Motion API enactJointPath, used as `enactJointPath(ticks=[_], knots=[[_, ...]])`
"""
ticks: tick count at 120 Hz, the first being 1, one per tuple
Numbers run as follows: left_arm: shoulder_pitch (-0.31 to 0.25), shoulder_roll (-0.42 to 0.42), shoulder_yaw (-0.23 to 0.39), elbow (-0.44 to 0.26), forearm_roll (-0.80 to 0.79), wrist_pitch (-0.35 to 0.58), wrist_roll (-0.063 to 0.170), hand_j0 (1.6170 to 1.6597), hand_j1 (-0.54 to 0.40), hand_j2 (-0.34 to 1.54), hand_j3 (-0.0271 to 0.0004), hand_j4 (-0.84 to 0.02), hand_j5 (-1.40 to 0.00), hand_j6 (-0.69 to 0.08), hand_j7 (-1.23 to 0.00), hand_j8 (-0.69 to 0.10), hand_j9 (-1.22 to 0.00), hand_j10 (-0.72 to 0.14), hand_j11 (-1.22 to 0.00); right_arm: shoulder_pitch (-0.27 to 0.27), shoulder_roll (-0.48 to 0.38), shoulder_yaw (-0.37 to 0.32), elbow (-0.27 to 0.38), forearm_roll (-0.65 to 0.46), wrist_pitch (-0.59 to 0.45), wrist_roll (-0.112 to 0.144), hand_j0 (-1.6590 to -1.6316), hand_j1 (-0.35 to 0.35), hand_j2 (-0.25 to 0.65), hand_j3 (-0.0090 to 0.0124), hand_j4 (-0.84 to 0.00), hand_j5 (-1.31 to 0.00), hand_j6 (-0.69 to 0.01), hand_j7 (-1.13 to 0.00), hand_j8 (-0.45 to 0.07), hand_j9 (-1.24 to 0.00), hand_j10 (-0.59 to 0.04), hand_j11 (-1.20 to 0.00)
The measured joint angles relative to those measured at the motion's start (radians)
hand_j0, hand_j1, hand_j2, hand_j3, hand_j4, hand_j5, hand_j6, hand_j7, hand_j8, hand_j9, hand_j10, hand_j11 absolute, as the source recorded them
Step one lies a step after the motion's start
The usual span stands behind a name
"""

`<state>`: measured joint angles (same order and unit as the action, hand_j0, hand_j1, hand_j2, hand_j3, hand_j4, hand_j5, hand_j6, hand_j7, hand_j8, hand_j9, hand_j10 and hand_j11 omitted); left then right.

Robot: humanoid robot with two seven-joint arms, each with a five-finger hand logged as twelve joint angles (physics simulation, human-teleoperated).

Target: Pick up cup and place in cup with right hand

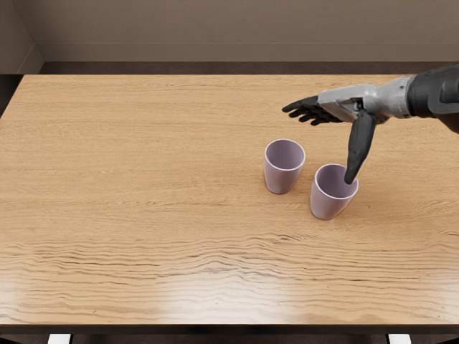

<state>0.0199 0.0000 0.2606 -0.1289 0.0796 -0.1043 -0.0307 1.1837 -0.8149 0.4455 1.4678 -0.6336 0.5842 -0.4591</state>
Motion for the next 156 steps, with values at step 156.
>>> enactJointPath(ticks=[156], knots=[[0.0, 0.0, 0.0, 0.0, 0.0, 0.0, 0.0, 1.6581, 0.349, 0.0, 0.0, 0.0, 0.0, 0.0, 0.0, 0.0, 0.0, 0.0, 0.0, -0.047, 0.334, -0.276, 0.064, -0.394, -0.706, -0.152, -1.6581, -0.192, -0.025, 0.0, -0.134, -0.17, -0.135, -0.17, -0.135, -0.17, -0.134, -0.17]])
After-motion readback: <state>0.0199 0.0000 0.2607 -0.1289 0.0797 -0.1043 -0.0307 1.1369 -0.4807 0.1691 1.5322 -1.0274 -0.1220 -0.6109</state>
